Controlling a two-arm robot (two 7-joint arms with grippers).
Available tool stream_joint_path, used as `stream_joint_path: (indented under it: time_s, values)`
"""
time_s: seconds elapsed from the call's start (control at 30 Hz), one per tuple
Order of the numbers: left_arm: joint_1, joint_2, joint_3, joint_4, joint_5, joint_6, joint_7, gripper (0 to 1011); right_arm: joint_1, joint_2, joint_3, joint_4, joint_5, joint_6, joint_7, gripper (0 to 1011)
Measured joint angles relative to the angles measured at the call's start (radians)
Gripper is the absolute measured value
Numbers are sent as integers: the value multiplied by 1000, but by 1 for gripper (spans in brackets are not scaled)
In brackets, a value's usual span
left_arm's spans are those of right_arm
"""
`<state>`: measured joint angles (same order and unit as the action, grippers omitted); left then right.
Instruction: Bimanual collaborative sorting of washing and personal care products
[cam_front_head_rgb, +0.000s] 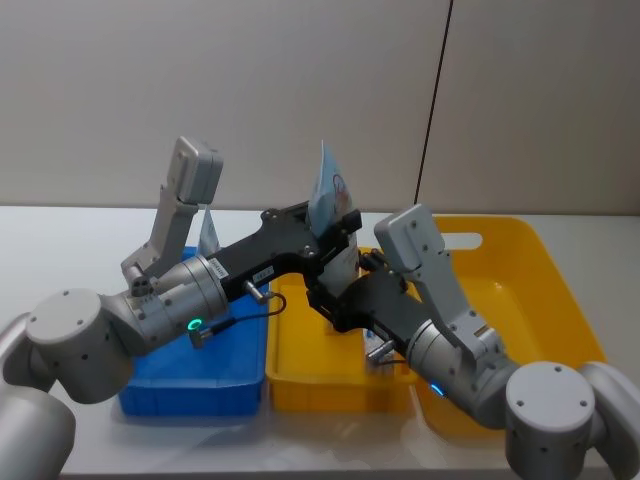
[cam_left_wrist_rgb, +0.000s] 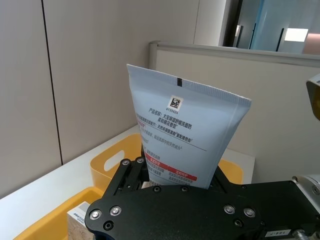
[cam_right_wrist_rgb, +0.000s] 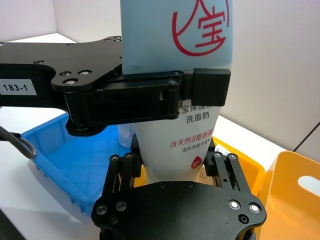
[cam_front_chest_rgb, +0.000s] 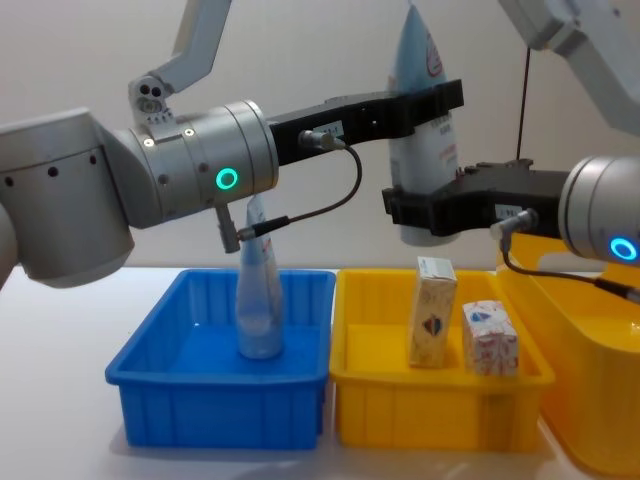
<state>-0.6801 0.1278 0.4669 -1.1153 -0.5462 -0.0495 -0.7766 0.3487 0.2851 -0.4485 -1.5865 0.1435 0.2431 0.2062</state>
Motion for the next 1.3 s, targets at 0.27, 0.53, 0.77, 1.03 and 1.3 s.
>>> stream_joint_path:
  time_s: [0.27,0.53,0.77,1.03,1.3]
  values:
    - [0,0,0,0,0,0,0,308,6,-5,-4,8,-5,0,0,607]
    - [0,0,0,0,0,0,0,308,6,-8,-3,9,-7,0,-1,596]
    - [0,0,0,0,0,0,-1,425,-4,-13,7,4,-5,0,-2,595]
    - [0,0,0,0,0,0,-1,665,-19,-17,25,-9,-2,6,-16,577]
    - [0,0,0,0,0,0,-1,918,-41,-18,55,-24,-5,16,-47,549]
